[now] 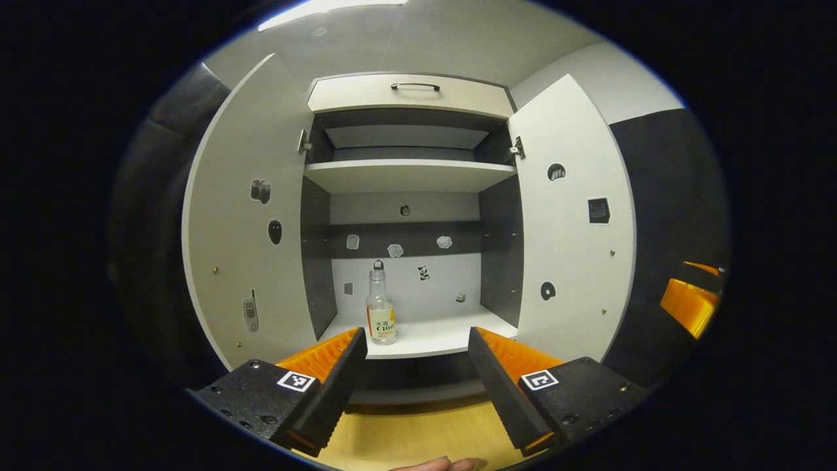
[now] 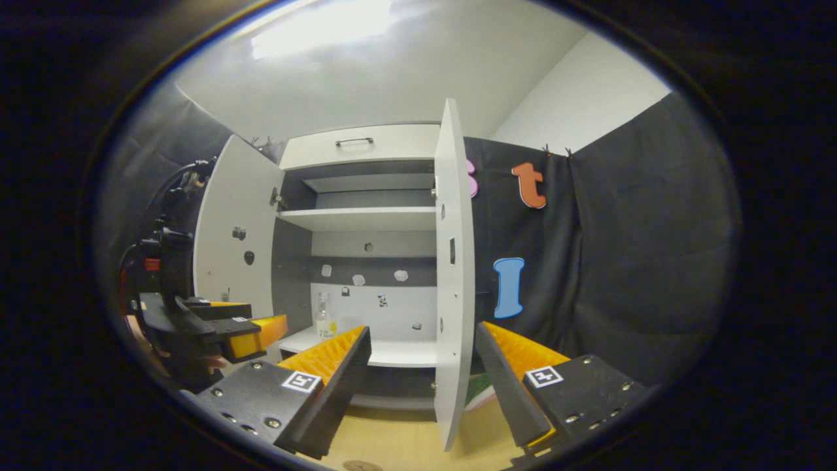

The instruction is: Grasp the bottle in the cabinet with the left hand and place it on the coaster, then close the right door with the right hand and the left door with the left hand.

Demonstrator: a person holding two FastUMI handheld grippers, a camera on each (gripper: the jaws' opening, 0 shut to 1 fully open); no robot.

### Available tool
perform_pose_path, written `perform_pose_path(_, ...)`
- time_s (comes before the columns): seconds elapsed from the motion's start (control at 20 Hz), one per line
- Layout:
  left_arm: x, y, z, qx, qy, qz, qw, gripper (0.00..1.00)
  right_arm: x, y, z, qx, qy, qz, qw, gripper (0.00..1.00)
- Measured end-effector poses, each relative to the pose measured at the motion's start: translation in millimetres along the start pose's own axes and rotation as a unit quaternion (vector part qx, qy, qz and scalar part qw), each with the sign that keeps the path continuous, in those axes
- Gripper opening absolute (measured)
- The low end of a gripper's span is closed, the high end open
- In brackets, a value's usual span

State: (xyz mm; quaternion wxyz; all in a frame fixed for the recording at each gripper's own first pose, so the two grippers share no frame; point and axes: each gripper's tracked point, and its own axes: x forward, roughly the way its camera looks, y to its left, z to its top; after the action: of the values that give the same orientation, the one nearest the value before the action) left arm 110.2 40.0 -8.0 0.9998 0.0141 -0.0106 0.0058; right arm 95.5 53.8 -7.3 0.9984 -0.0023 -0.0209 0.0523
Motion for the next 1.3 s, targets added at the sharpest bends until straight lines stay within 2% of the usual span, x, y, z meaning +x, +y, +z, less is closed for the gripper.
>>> perform_pose_path(0.15,34,14,-15,-0.001,0.006,0.001,1.0,0.98,11,12,-5,-0.004,-0.001,0.013,1.0,0.98)
perform_pose_path(0.2,48,21,-18,-0.002,0.005,0.004,1.0,0.98,16,18,-8,-0.001,-0.004,0.023,1.0,0.94)
perform_pose_path(0.25,63,31,-21,-0.004,0.001,0.013,1.0,0.98,20,24,-11,0.007,-0.003,0.034,0.999,0.98)
perform_pose_path(0.45,127,50,-27,0.004,-0.027,0.015,1.0,0.99,34,30,-22,0.056,0.006,0.035,0.998,0.98)
perform_pose_path(0.55,158,51,-41,-0.006,-0.013,-0.005,1.0,0.99,42,29,-25,0.065,0.009,0.03,0.997,0.98)
perform_pose_path(0.65,188,59,-51,-0.023,-0.007,0.002,1.0,0.99,50,25,-25,0.059,0.006,0.023,0.998,0.98)
perform_pose_path(0.8,231,74,-67,-0.018,0.002,0.03,0.999,0.98,55,13,-29,0.032,0.006,0.006,0.999,0.98)
perform_pose_path(1.0,274,73,-81,-0.006,0.015,0.032,0.999,0.99,54,3,-47,-0.002,0.029,-0.008,1.0,0.98)
perform_pose_path(1.15,296,87,-84,0.005,0.017,0.066,0.998,0.98,49,-4,-61,-0.004,0.042,-0.02,0.999,0.98)
perform_pose_path(1.25,309,89,-80,0.017,0.012,0.072,0.997,0.97,43,-14,-69,-0.006,0.054,-0.035,0.998,0.98)
perform_pose_path(1.3,315,92,-77,0.026,0.008,0.078,0.997,0.97,38,-20,-72,-0.009,0.058,-0.044,0.997,0.94)
